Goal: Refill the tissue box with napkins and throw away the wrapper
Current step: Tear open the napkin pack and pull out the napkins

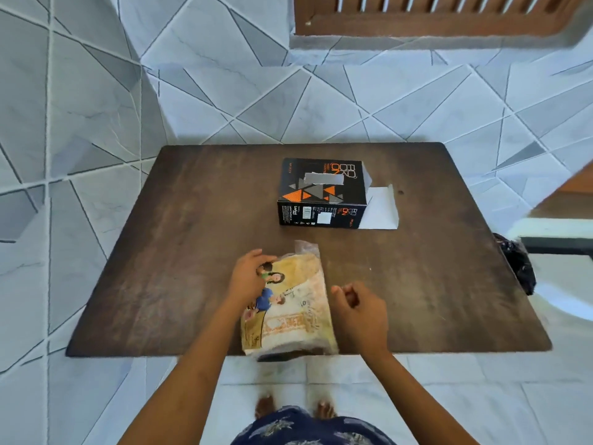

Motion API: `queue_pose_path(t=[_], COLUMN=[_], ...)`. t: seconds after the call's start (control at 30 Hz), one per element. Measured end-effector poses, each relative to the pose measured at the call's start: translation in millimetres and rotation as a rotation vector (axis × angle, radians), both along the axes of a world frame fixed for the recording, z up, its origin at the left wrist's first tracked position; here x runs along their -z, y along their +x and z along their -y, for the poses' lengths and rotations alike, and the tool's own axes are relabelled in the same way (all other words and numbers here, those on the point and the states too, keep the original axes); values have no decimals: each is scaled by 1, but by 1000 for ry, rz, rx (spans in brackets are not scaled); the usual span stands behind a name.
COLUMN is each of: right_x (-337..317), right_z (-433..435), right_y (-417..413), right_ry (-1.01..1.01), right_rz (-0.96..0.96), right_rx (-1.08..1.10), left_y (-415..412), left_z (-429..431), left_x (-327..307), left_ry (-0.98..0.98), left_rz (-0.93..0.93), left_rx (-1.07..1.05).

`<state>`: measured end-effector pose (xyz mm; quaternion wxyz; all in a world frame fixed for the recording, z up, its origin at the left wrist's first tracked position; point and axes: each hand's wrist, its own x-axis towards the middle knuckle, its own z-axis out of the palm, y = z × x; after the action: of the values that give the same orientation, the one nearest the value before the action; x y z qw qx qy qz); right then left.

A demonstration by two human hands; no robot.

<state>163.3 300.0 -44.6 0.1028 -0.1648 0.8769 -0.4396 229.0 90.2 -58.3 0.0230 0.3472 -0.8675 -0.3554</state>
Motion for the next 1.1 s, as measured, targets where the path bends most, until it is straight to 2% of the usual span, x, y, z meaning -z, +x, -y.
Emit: queue_pose_path(t=[0.13, 0.23, 0.33, 0.57, 0.67, 0.8, 0.93, 1.1], right_x=[16, 29, 34, 32, 25, 16, 12, 6], right_z=[8, 17, 24, 33, 39, 42, 47, 51], right_y=[-10, -4, 2, -25, -37, -41, -37, -40], right_ry=[162, 199, 243, 222, 277, 411, 528, 596], right_rz=[251, 267, 222, 194, 94, -220, -189, -320], right_rx=[-269, -355, -342, -234, -264, -388, -476, -505], left_y=[-5, 13, 30, 8, -2, -3, -1, -1], left_z=[0, 4, 1, 5, 5, -3, -8, -8], left_x=[1, -10, -19, -11, -9, -7, 3, 8], left_ry=[-74, 21, 215, 89, 48, -62, -169, -141], left_rz=[71, 251, 333, 282, 206, 100, 160, 195], left_rx=[-62, -25, 74, 96, 94, 140, 416, 426])
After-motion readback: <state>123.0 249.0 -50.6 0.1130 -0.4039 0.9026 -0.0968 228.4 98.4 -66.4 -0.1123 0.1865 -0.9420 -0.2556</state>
